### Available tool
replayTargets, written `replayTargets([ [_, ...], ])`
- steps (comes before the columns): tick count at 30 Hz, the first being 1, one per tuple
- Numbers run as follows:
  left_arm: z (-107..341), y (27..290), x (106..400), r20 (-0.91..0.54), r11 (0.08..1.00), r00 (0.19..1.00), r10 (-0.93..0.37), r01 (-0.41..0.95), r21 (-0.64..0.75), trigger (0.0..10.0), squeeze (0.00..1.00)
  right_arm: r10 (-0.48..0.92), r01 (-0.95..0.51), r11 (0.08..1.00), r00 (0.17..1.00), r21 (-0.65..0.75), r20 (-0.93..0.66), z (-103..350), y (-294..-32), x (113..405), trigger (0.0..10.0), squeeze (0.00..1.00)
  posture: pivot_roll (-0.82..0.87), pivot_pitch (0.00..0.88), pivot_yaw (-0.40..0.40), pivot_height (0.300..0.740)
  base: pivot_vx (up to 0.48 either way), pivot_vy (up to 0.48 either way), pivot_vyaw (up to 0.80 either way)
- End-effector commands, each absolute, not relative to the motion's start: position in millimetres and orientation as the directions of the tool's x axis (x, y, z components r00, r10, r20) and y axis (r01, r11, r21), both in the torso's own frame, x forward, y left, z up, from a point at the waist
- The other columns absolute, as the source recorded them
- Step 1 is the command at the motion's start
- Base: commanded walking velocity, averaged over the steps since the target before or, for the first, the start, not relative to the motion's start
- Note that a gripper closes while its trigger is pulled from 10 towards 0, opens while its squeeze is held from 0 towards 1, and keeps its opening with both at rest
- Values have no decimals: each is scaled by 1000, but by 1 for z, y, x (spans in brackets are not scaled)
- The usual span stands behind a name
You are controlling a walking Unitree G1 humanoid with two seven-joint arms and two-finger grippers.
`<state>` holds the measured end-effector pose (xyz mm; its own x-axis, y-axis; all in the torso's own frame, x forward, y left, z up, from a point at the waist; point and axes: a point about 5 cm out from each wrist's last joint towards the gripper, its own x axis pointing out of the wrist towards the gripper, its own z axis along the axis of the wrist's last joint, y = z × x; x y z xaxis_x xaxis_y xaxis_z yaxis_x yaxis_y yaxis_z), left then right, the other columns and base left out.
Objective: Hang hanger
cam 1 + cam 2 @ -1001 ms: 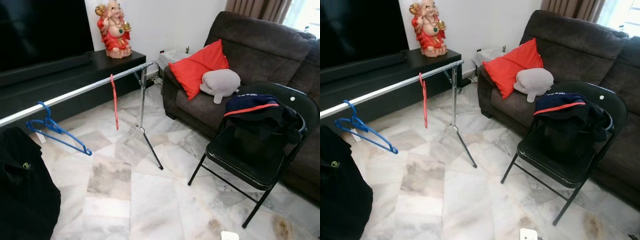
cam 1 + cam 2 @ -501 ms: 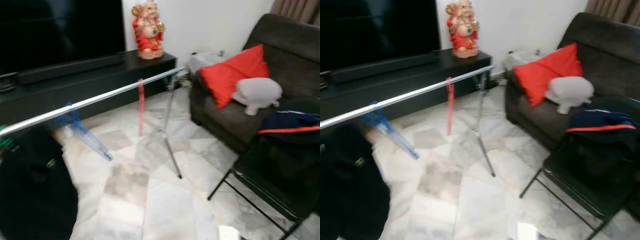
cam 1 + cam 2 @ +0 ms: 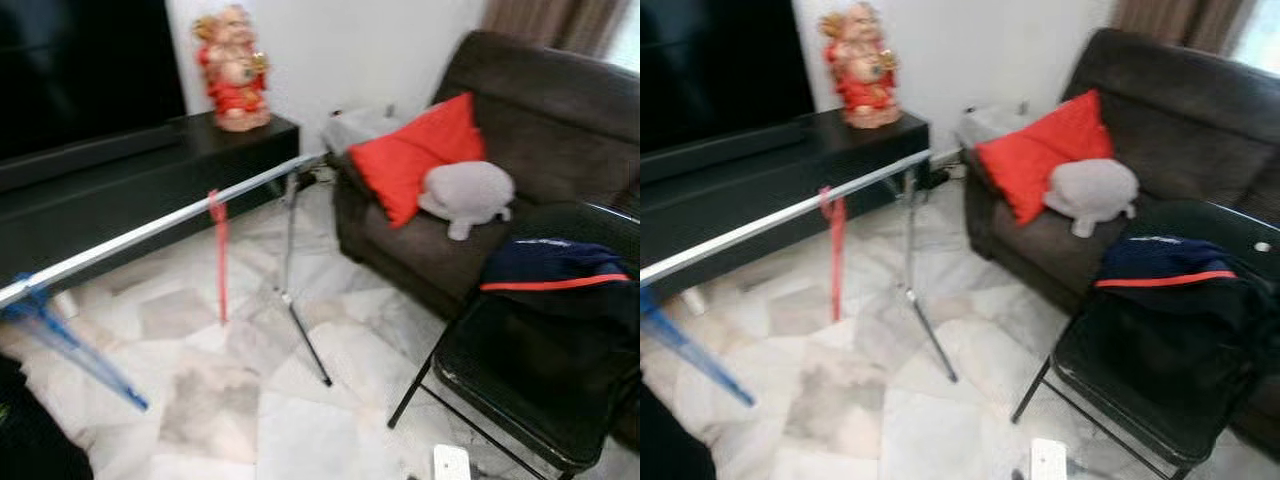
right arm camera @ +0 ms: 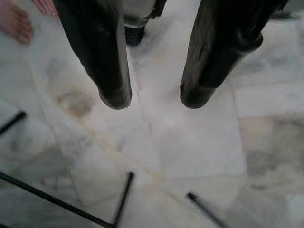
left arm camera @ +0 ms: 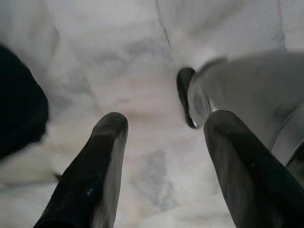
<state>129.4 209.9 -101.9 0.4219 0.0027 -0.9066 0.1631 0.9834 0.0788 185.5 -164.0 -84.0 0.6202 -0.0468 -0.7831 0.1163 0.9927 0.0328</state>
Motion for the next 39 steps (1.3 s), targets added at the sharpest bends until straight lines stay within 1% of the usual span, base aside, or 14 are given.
replayTargets([
  [1, -101, 202, 137, -898, 984, 439, -17, 165, 61, 10000, 0, -78, 137, 991, 609, 8, -789, -85, -176, 182, 10000, 0, 149, 0, 17, 740, 326, 0, -775],
  [6, -100, 203, 137, -898, 984, 440, -18, 167, 62, 10000, 0, -79, 139, 990, 610, 8, -789, -85, -175, 182, 10000, 0, 147, 0, 20, 740, 327, 0, -768],
  [16, -100, 204, 137, -899, 982, 437, -19, 175, 65, 10000, 0, -82, 151, 988, 626, 18, -775, -83, -175, 185, 10000, 0, 142, 0, 28, 740, 324, 0, 0],
  [22, -101, 204, 136, -901, 980, 434, -22, 186, 66, 10000, 0, -86, 168, 985, 655, 33, -751, -79, -174, 191, 10000, 0, 126, 0, 35, 740, 0, 0, 0],
  [34, -105, 200, 125, -910, 980, 414, -28, 192, 58, 10000, 0, -96, 174, 984, 680, 33, -727, -76, -177, 196, 10000, 0, 85, 0, 32, 740, 0, 0, 0],
  [39, -106, 197, 121, -909, 981, 415, -32, 186, 51, 10000, 0, -103, 183, 983, 686, 34, -720, -75, -179, 196, 10000, 0, 87, 0, 18, 740, 294, 0, 0],
])
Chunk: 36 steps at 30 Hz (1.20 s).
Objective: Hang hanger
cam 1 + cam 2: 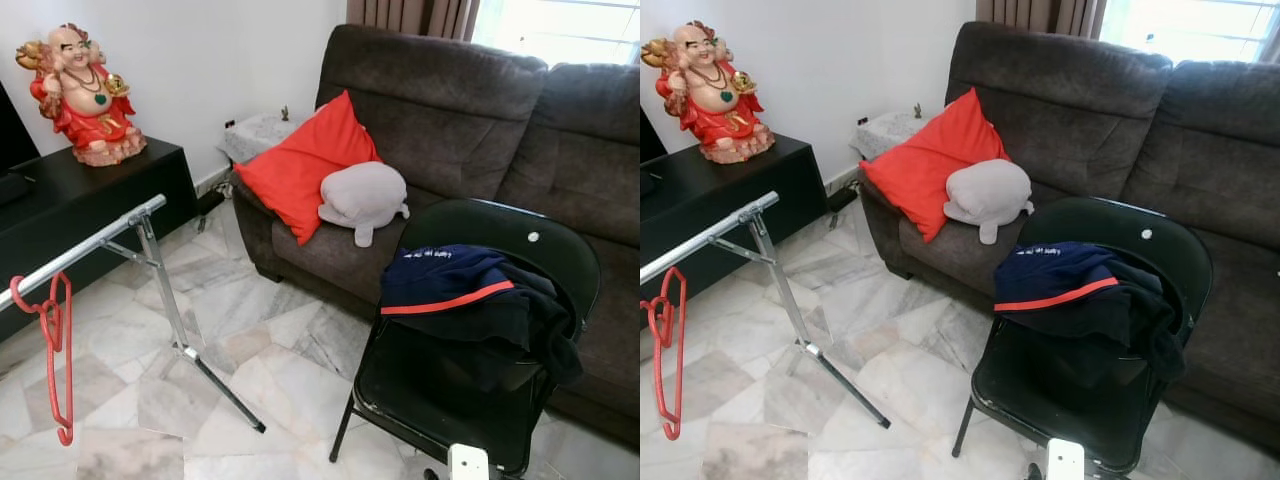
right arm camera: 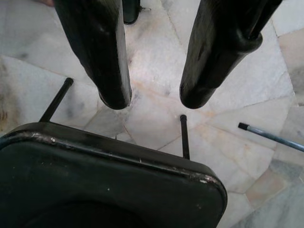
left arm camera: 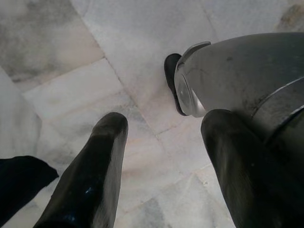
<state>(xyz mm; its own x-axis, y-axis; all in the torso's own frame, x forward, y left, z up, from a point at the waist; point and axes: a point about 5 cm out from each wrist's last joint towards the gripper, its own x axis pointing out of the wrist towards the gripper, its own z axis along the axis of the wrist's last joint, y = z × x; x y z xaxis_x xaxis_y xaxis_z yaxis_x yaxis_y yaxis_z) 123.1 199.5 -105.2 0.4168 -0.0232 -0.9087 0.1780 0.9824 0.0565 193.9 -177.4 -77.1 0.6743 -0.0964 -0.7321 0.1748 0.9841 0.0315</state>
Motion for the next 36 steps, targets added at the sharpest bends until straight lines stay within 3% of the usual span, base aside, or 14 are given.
replayTargets([
  [1, -106, 197, 121, -910, 979, 414, -33, 195, 54, 10000, 0, -102, 182, 983, 688, 35, -718, -75, -178, 196, 10000, 0, 91, 0, 12, 740, 330, 0, 0],
  [13, -108, 197, 118, -920, 980, 391, -15, 188, 64, 10000, 0, -117, 195, 980, 699, 30, -705, -71, -182, 203, 10000, 0, 94, 0, 10, 740, 333, 0, -125],
  [19, -108, 196, 118, -919, 977, 394, -14, 202, 72, 10000, 0, -133, 214, 976, 709, 32, -693, -70, -184, 203, 10000, 0, 96, 0, 11, 740, 0, 0, -382],
  [29, -108, 196, 116, -921, 973, 390, -17, 218, 74, 10000, 0, -143, 240, 966, 797, 91, -586, -61, -183, 209, 10000, 0, 58, 0, 10, 740, 0, 0, 0],
  [34, -109, 195, 115, -921, 975, 389, -23, 214, 66, 10000, 0, -164, 241, 964, 873, 113, -458, -46, -187, 213, 10000, 0, 28, 0, 0, 740, 0, 0, 0],
  [36, -109, 194, 115, -921, 974, 388, -28, 216, 61, 10000, 0, -129, 172, 981, 923, 88, -363, -31, -185, 211, 10000, 0, 16, 0, -4, 740, 0, 0, 0],
])
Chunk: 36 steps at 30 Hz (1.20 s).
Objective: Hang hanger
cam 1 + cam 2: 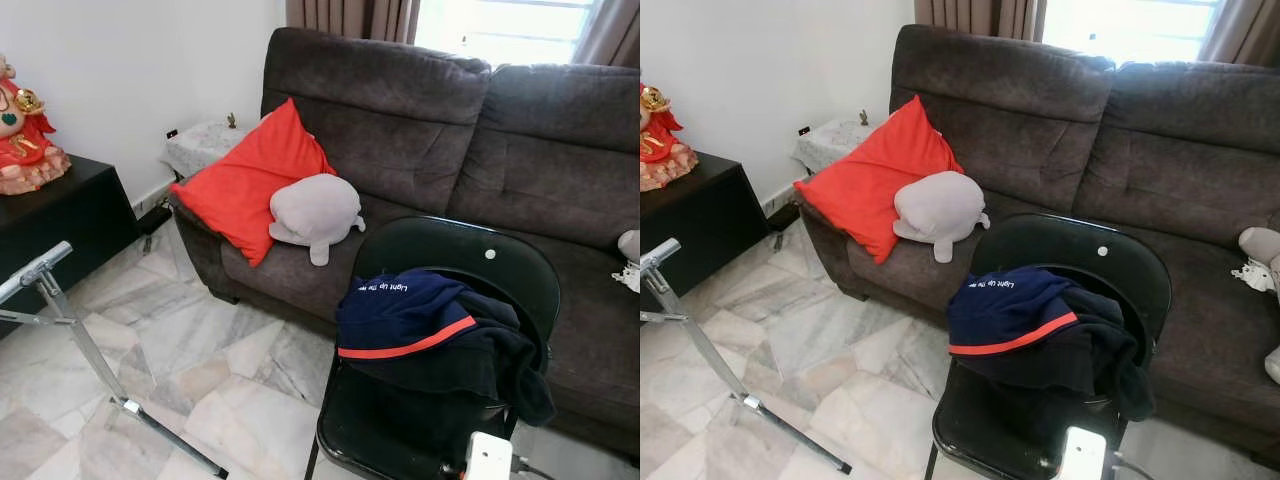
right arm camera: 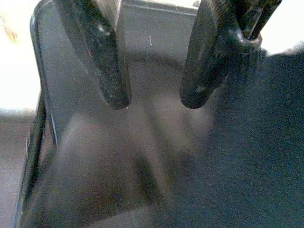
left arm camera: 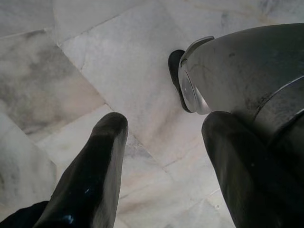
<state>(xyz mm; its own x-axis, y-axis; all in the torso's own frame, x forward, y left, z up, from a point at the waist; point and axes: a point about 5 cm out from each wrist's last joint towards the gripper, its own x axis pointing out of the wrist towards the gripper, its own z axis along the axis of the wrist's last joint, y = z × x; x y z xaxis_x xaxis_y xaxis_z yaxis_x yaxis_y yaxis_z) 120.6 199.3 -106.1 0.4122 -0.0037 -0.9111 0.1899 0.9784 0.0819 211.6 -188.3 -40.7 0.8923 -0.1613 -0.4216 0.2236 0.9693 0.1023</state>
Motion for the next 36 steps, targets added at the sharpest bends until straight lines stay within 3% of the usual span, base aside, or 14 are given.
replayTargets([
  [1, -109, 194, 115, -921, 974, 387, -29, 218, 61, 10000, 0, -117, 153, 985, 933, 78, -341, -27, -184, 210, 10000, 0, 16, 0, -4, 740, 0, 0, 0],
  [8, -108, 194, 117, -922, 974, 386, -37, 219, 53, 10000, 0, -112, 117, 993, 962, 6, -250, 2, -188, 184, 10000, 0, 11, 0, -9, 740, 0, 0, 0],
  [16, -108, 197, 118, -925, 974, 380, -31, 218, 57, 10000, 0, -213, 212, 977, 952, -29, -220, 35, -201, 157, 10000, 0, 8, 0, -2, 740, 0, 0, 0],
  [25, -107, 198, 120, -923, 973, 384, -33, 224, 58, 10000, 0, -345, 341, 937, 937, -71, -54, 90, -215, 184, 10000, 0, 3, 0, 3, 740, 0, 0, 0],
  [29, -106, 198, 121, -921, 972, 387, -38, 226, 55, 10000, 0, -361, 362, 916, 932, -174, 41, 115, -230, 212, 10000, 0, 1, 0, 4, 740, 0, 0, 0],
  [33, -106, 196, 122, -920, 973, 388, -43, 227, 50, 10000, 0, -390, 375, 844, 920, -383, 42, 125, -249, 238, 10000, 0, 3, 0, 3, 740, 0, 0, 0],
  [36, -106, 196, 123, -920, 973, 390, -44, 224, 48, 10000, 0, -430, 398, 804, 902, -442, 32, 126, -260, 246, 10000, 0, 10, 0, 1, 740, 0, 0, 0],
])
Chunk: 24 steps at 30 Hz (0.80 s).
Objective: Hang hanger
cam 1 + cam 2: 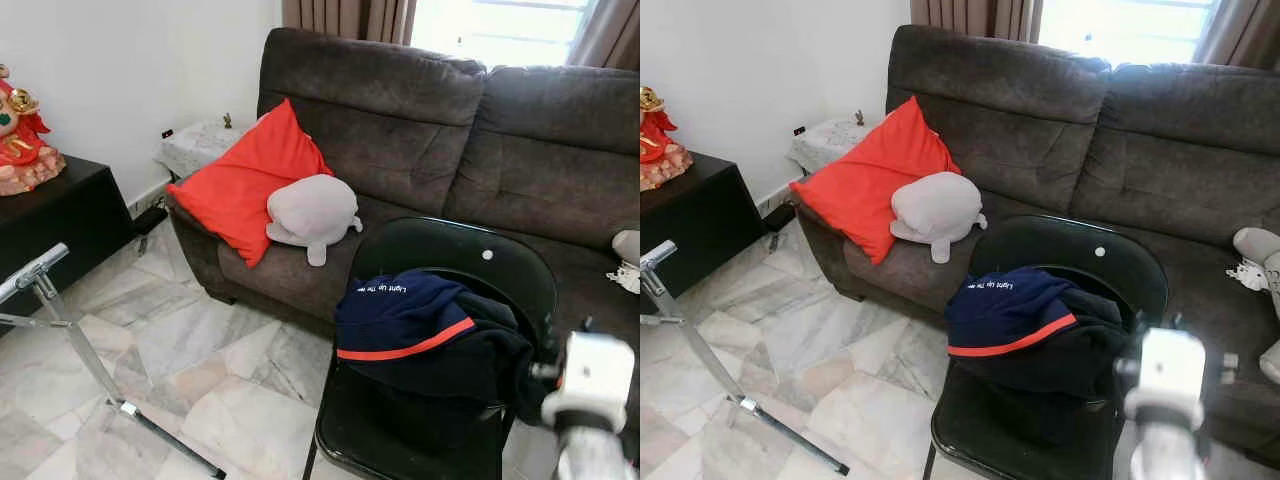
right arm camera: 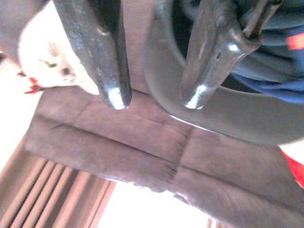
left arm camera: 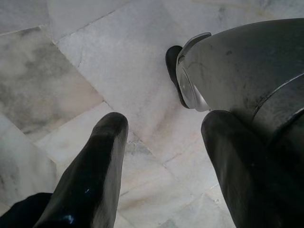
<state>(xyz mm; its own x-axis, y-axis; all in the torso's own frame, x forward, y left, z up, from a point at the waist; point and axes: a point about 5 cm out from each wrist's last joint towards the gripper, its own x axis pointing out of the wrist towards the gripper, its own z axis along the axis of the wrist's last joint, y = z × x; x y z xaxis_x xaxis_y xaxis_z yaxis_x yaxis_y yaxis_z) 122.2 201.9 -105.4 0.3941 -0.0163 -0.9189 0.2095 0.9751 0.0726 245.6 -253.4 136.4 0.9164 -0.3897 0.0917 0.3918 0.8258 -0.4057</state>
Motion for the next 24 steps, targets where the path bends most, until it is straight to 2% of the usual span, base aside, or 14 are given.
replayTargets([
  [1, -106, 196, 123, -920, 973, 390, -44, 224, 48, 10000, 0, -430, 398, 804, 902, -442, 32, 126, -260, 246, 10000, 0, 10, 0, 1, 740, 0, 0, 0],
  [3, -106, 196, 123, -919, 974, 391, -46, 222, 46, 10000, 0, -452, 395, 788, 892, -473, -8, 122, -265, 252, 10000, 0, 13, 0, -2, 740, 0, 0, 0],
  [4, -106, 196, 123, -919, 974, 391, -46, 221, 46, 10000, 0, -452, 388, 780, 892, -492, -14, 122, -266, 253, 10000, 1000, 15, 0, -1, 740, 0, 0, 0],
  [9, -106, 196, 123, -919, 975, 390, -47, 219, 44, 10000, 0, -336, 226, 701, 941, -677, -32, 120, -257, 265, 10000, 1000, 15, 0, 6, 740, 0, 0, 0],
  [12, -106, 196, 123, -920, 974, 389, -48, 223, 43, 10000, 0, -276, 180, 631, 961, -754, -1, 125, -252, 271, 10000, 1000, 16, 0, 7, 740, 0, 0, 0],
  [13, -106, 197, 124, -920, 974, 389, -49, 223, 42, 10000, 0, -239, 156, 592, 971, -790, 13, 129, -248, 275, 10000, 537, 14, 0, 8, 740, 0, 0, 0],
  [14, -106, 197, 124, -920, 974, 389, -49, 223, 42, 10000, 0, -239, 156, 592, 971, -790, 13, 129, -248, 275, 10000, 537, 14, 0, 8, 740, 0, 0, 0],
  [15, -106, 197, 124, -920, 974, 389, -49, 224, 42, 10000, 0, -214, 143, 558, 977, -817, 24, 132, -245, 278, 10000, 0, 15, 0, 9, 740, 0, 0, 0],
  [16, -106, 197, 124, -919, 974, 391, -50, 222, 42, 10000, 0, -174, 115, 512, 984, -851, 28, 135, -241, 283, 10000, 0, 16, 0, 10, 740, 0, 0, 0],
  [24, -105, 196, 124, -919, 974, 390, -56, 222, 35, 10000, 0, -103, 13, 451, 994, -893, -38, 133, -230, 292, 10000, 0, 19, 0, 9, 740, 0, 0, 0],
])
